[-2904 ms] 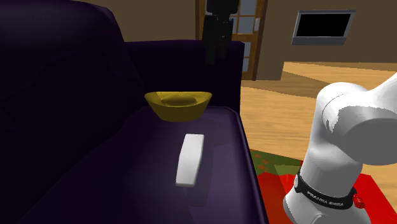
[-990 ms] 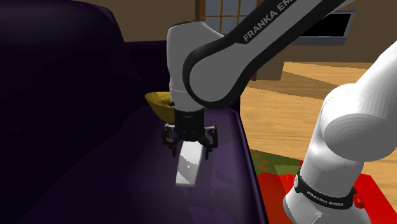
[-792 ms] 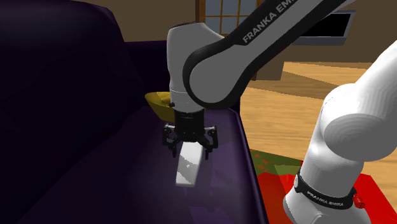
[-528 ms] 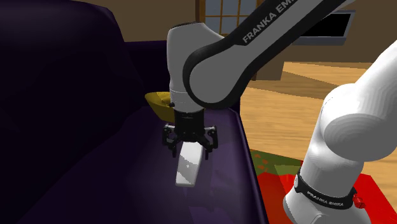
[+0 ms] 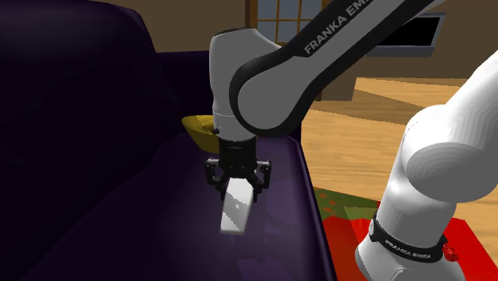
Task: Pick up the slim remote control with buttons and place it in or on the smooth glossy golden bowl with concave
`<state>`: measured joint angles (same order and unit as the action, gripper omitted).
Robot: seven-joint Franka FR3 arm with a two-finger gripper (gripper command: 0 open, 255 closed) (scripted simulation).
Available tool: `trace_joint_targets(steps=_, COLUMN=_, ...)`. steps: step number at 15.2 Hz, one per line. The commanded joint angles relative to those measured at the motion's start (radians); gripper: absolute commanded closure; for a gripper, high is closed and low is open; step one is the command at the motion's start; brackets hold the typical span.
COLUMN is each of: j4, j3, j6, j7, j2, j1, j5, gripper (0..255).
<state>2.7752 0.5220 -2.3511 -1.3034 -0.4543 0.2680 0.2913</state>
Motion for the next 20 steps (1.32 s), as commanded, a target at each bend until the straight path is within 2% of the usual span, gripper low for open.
trace_joint_targets(steps=1, j4=0.0, j3=0.0, j6=0.0, j7=0.0, j2=0.0, j1=0.0, j5=0.0, gripper=255)
trace_joint_targets(steps=20, j4=-0.141, j3=-0.078, j6=0.307, j7=0.013, j2=-0.168, j1=-0.011, j5=-0.023, gripper=255)
